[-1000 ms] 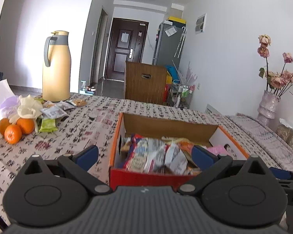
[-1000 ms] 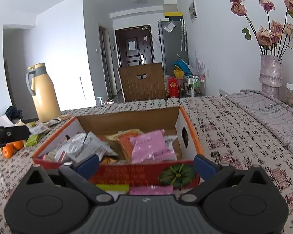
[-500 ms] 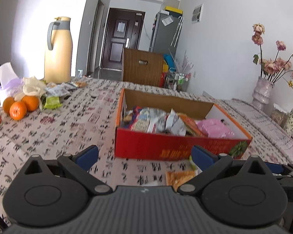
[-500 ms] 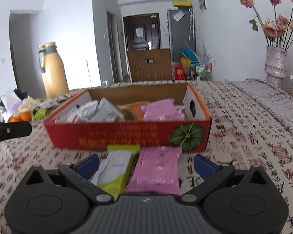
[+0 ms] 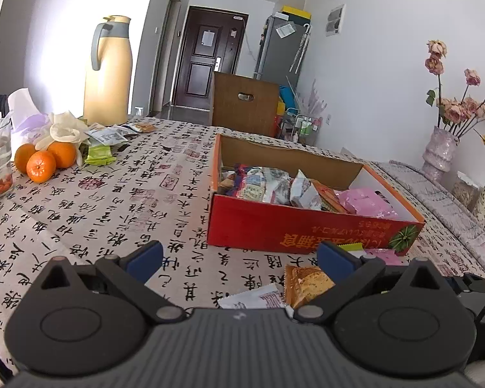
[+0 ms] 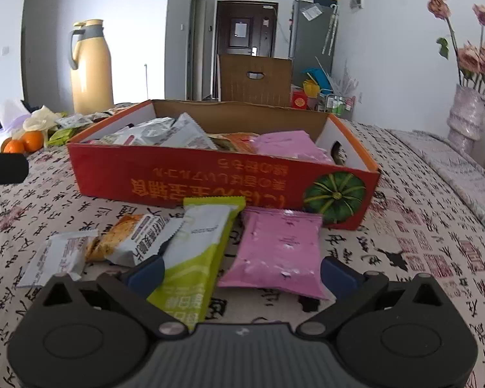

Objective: Organize snacks
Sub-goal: 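Move both tools back over the loose snacks beside the box, then grasp the yellow-green snack bar with the right gripper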

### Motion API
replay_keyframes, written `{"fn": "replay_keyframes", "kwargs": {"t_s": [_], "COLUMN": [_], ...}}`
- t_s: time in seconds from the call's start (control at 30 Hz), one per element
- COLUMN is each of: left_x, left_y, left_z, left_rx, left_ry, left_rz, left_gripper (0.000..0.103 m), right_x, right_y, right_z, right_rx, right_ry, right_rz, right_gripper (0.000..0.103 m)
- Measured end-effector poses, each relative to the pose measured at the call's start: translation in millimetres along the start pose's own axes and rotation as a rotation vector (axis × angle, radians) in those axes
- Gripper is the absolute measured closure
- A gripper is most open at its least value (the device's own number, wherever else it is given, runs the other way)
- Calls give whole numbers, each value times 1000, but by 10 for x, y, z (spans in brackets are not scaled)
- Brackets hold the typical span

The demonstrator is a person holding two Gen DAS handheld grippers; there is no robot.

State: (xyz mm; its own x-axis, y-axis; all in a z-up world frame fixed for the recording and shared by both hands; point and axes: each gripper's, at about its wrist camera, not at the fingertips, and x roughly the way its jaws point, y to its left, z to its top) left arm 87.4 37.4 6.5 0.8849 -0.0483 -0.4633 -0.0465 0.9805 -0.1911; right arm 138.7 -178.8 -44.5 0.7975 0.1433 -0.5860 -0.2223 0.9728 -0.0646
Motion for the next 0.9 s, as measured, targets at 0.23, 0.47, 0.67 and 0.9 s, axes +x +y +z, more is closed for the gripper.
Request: {"fn": "replay_keyframes", "kwargs": {"t_s": [0.23,0.47,0.67,0.9], "left_x": [4,56,83,81], "left_y": [46,59,67,70], "left_z": [-12,-62,-79,-79], "left_rx": [-7,-7,-13,-17], "left_ry": [6,29,41,44], "left_rz": [-3,-9,-12,-10], "left_gripper": [0,0,0,0], "right_x": [97,152,164,278], "right_y": [177,390,430,239], "right_z": [67,41,53,172], "right_rx": [-63,-170,-199,-61], "right_ry": [-6,-24,-13,70], "right_rz": [-12,-14,17,136], "right_gripper": [7,42,46,57]}}
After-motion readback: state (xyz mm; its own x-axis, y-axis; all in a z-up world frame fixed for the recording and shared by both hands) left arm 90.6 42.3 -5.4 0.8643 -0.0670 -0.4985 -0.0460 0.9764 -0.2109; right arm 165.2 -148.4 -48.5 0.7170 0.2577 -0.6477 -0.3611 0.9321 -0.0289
